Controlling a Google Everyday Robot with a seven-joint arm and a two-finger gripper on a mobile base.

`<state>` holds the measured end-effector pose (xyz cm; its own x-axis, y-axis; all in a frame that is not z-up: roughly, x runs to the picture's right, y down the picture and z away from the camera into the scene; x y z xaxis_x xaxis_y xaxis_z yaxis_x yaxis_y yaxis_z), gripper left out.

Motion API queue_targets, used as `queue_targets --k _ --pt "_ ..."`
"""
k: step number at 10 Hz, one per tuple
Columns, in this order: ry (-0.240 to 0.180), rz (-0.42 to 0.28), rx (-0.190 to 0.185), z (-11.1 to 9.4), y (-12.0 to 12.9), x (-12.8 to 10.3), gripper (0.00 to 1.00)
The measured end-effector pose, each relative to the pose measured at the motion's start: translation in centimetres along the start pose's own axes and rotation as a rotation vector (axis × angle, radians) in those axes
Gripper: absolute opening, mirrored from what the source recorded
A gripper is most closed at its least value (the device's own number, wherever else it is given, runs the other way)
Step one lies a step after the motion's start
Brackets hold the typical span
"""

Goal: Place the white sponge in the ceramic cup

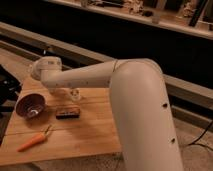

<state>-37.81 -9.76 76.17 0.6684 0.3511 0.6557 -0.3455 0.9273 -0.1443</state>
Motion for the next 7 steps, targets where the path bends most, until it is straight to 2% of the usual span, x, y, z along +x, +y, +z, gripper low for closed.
queue_targets --k 7 --pt "0.018 -0.011 -0.030 1.7 0.9 1.2 0.00"
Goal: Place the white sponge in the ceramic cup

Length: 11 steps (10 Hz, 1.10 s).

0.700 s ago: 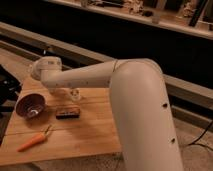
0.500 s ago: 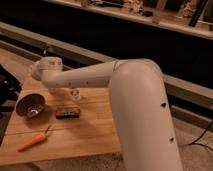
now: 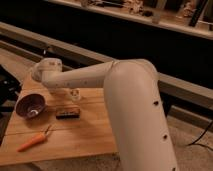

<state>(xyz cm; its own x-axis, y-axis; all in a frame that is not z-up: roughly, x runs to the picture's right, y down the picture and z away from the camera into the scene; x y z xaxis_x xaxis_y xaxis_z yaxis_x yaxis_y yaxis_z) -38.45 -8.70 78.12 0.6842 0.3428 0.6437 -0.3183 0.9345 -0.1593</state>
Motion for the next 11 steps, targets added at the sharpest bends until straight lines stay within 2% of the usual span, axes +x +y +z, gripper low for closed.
queue_targets --k 6,11 --pt "0.013 -0.002 -0.008 0.58 -0.26 0.98 0.00" --pt "-0.011 0.003 -0.012 0.52 -0.44 1.08 0.00"
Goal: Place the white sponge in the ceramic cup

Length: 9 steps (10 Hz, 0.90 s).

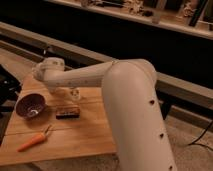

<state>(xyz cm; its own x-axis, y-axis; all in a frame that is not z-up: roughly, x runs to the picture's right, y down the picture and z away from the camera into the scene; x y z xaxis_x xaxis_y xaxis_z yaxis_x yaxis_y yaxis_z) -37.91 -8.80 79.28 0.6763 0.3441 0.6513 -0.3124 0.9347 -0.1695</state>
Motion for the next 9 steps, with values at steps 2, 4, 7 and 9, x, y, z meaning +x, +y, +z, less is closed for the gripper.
queue_targets --k 2,4,7,9 --pt "-0.003 0.002 -0.004 0.1 0.2 0.3 0.00" --pt "-0.001 0.005 -0.009 0.3 0.5 0.7 0.00" --pt "0.004 0.013 -0.021 0.8 1.3 1.4 0.00" --pt "0.003 0.016 -0.027 0.9 1.7 1.5 0.00"
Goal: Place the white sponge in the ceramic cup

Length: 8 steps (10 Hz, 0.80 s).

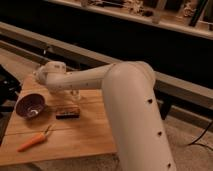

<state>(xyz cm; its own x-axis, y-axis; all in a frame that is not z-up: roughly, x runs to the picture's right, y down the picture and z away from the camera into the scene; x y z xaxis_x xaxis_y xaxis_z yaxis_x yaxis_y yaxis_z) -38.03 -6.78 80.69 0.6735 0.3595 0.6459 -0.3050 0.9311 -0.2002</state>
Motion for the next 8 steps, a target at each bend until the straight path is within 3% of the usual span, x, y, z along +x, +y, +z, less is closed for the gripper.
queue_targets --k 1,3,8 --pt "0.000 0.000 0.000 0.00 0.00 0.02 0.01" --pt "0.001 0.000 0.000 0.01 0.01 0.05 0.16" --pt "0.002 0.000 -0.001 0.06 0.09 0.16 0.67"
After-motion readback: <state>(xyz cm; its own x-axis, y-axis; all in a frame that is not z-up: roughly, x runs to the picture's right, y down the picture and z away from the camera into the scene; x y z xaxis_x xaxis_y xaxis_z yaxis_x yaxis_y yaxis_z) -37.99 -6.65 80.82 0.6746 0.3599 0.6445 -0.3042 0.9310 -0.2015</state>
